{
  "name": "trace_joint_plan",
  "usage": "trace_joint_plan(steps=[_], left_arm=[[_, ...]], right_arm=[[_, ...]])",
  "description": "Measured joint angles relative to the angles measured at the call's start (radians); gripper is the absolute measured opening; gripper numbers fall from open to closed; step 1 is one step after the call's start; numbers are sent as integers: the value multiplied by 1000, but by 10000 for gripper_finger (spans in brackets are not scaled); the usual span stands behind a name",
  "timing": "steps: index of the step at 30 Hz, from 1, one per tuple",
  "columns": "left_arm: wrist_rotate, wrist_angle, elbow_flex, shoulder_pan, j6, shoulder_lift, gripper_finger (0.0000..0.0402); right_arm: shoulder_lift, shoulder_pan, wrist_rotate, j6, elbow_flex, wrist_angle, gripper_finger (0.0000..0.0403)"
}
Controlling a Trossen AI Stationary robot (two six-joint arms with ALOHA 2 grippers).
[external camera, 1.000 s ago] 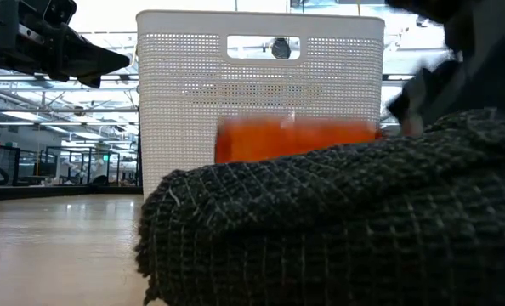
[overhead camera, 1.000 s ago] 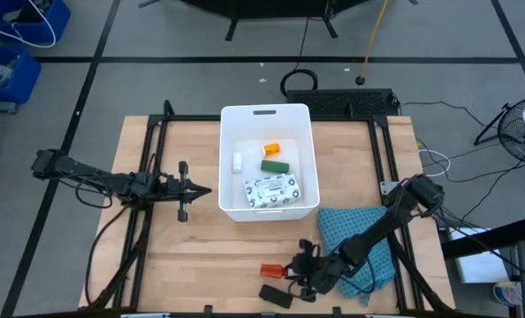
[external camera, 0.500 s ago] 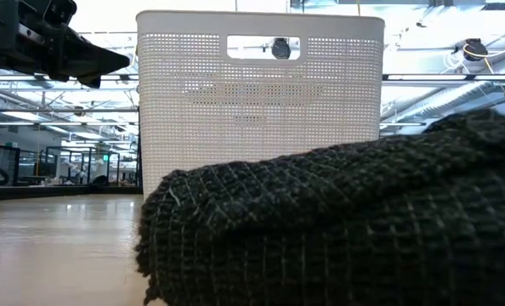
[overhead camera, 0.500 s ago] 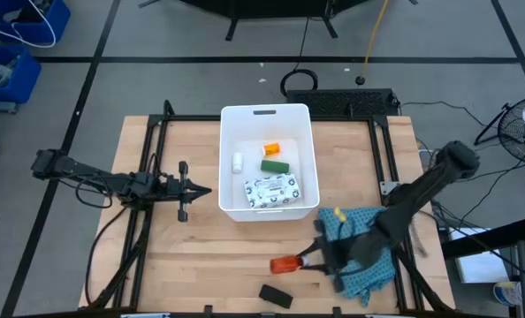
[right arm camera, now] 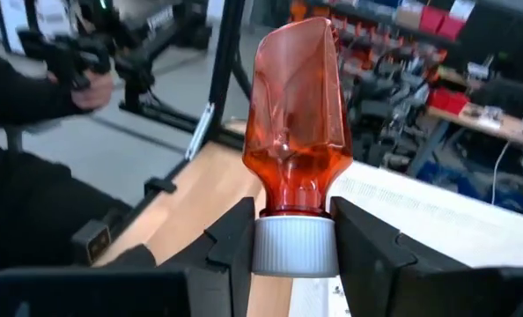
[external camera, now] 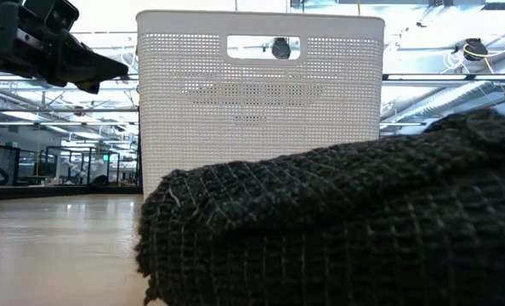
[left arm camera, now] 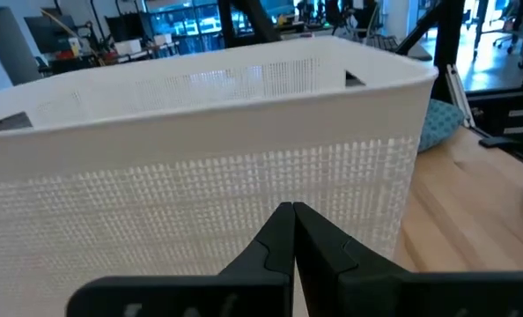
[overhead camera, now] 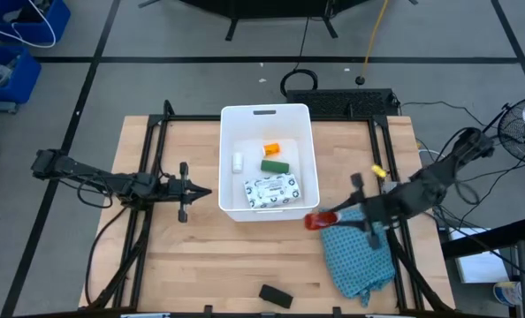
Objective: Pick & place medical supplies in basket/bin
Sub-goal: Put the red medicine bottle into the white bin
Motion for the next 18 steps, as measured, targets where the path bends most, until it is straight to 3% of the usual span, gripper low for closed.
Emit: trace_joint_plan(steps=[9, 18], left_arm=[[0, 18, 0, 0, 13, 0, 10], [-2, 19, 0, 0, 35, 0, 10]], right_arm=[[-325, -13, 156, -12, -272, 87, 115], [-548, -90, 139, 2, -449, 133, 115]])
